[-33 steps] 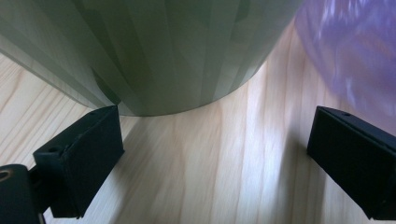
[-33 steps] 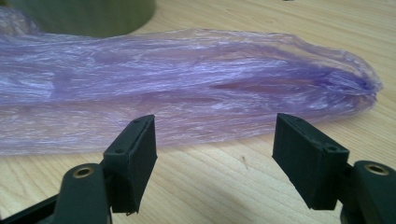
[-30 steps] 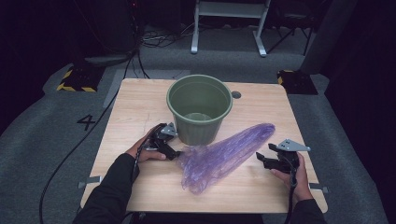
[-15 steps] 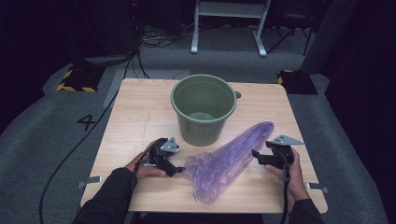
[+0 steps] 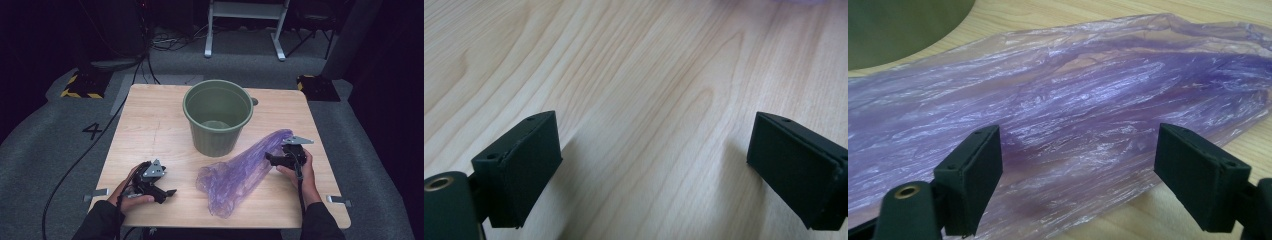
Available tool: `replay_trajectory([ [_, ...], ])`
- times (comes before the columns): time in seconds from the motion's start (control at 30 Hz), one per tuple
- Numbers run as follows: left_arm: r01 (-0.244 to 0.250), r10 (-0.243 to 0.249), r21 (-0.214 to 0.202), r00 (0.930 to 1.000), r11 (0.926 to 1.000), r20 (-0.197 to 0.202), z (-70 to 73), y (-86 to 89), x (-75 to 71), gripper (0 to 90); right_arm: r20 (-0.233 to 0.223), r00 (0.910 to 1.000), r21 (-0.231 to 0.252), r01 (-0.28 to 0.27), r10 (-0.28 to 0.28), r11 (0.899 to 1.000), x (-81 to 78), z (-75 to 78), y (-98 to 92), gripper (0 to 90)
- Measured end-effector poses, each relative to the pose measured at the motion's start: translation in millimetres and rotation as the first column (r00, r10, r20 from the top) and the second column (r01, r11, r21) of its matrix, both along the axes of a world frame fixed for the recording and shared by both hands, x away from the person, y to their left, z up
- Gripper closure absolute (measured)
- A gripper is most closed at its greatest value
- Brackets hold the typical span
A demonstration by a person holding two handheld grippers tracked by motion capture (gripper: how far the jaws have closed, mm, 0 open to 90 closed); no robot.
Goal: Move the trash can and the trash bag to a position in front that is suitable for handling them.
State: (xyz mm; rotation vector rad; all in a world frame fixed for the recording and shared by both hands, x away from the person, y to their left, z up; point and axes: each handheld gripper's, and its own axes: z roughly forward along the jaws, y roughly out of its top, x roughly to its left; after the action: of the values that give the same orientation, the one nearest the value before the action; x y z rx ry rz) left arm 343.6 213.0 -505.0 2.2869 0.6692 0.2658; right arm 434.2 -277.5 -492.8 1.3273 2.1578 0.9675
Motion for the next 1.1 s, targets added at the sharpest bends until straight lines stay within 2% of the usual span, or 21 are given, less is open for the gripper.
replay_trajectory([
  [0.07, -0.006, 0.006, -0.006, 1.0000, 1.0000, 0.001, 0.1, 4.0, -4.5, 8.8, 0.001, 1.0000, -0.011, 0.003, -0.003, 1.000, 2.1, -1.7, 2.5, 28.3],
  [0.13, -0.011, 0.011, -0.006, 0.9999, 0.9999, 0.001, 0.0, 6.9, -7.6, 9.5, -0.006, 1.0000, -0.057, 0.005, -0.005, 0.998, 3.9, -4.5, 6.3, 33.2],
  [0.2, -0.017, 0.017, -0.006, 0.9999, 0.9998, 0.001, 0.1, 7.9, -9.0, 9.5, -0.011, 0.9999, -0.022, -0.008, 0.008, 1.000, 5.0, -5.4, 6.1, 42.5],
  [0.23, -0.018, 0.018, -0.006, 0.9998, 0.9998, 0.001, 0.1, 7.9, -9.1, 9.5, -0.011, 0.9998, -0.014, -0.016, 0.015, 1.000, 5.3, -5.5, 6.0, 44.2],
  [0.43, -0.024, 0.024, -0.008, 0.9997, 0.9997, 0.001, 0.0, 7.4, -9.4, 9.6, 0.021, 0.9975, 0.010, -0.067, 0.067, 0.998, 3.1, -7.6, 4.3, 67.1],
  [0.53, -0.030, 0.030, -0.007, 0.9996, 0.9995, 0.002, -0.1, 6.7, -9.1, 9.5, 0.031, 0.9980, 0.016, -0.055, 0.054, 0.998, 3.4, -8.4, 1.8, 75.7],
  [0.63, -0.042, 0.042, -0.006, 0.9991, 0.9991, 0.001, 0.1, 5.9, -8.5, 9.5, 0.039, 0.9975, 0.018, -0.060, 0.059, 0.998, 3.0, -9.2, 1.5, 81.1],
  [0.8, -0.044, 0.044, -0.006, 0.9990, 0.9990, 0.002, 0.0, 5.6, -6.7, 9.5, 0.046, 0.9968, 0.024, -0.067, 0.066, 0.997, 3.3, -8.9, 1.2, 84.6],
  [1.0, -0.044, 0.044, -0.009, 0.9990, 0.9990, 0.004, -0.1, 6.5, -6.5, 9.5, 0.102, 0.9921, 0.015, -0.075, 0.073, 0.997, 0.5, -3.2, 1.6, 87.3],
  [1.1, -0.043, 0.043, -0.008, 0.9991, 0.9991, 0.003, -0.1, 6.7, -6.4, 9.6, 0.134, 0.9871, 0.037, -0.093, 0.087, 0.995, -3.1, 2.3, 1.9, 87.6],
])
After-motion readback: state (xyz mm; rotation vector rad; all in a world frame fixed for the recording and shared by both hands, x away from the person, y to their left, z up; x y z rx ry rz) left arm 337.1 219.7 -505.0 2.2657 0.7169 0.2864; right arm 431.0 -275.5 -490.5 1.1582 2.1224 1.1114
